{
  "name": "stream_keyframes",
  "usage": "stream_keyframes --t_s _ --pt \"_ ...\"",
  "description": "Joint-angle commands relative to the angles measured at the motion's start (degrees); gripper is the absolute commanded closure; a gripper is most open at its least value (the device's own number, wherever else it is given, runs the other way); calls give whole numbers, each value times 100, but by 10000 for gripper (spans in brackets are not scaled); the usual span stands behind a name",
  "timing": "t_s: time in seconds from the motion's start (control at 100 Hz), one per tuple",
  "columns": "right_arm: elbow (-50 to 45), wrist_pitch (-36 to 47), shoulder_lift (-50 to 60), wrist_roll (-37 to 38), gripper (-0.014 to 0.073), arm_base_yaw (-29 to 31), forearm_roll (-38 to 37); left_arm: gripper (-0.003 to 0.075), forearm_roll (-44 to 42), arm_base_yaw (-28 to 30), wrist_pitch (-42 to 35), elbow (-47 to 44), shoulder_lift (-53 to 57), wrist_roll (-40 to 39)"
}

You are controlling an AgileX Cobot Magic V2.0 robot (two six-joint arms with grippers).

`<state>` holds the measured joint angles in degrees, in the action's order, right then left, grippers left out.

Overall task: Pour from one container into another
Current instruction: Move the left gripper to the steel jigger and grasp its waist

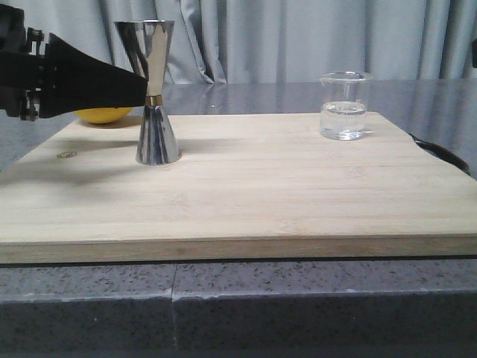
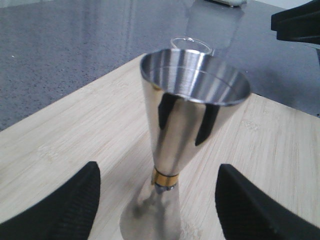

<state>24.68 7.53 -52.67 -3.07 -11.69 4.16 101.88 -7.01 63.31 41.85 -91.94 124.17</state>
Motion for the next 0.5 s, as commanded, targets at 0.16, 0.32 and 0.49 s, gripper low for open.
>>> stream_keyframes --t_s 0.16,0.32,0.49 --pt "135 565 15 -62 253 -2 -56 259 402 -139 741 160 -165 354" --pt "135 570 15 -62 253 -2 -56 259 402 -359 695 211 -278 532" --pt "135 570 15 -62 253 -2 -56 259 402 -463 717 522 -516 571"
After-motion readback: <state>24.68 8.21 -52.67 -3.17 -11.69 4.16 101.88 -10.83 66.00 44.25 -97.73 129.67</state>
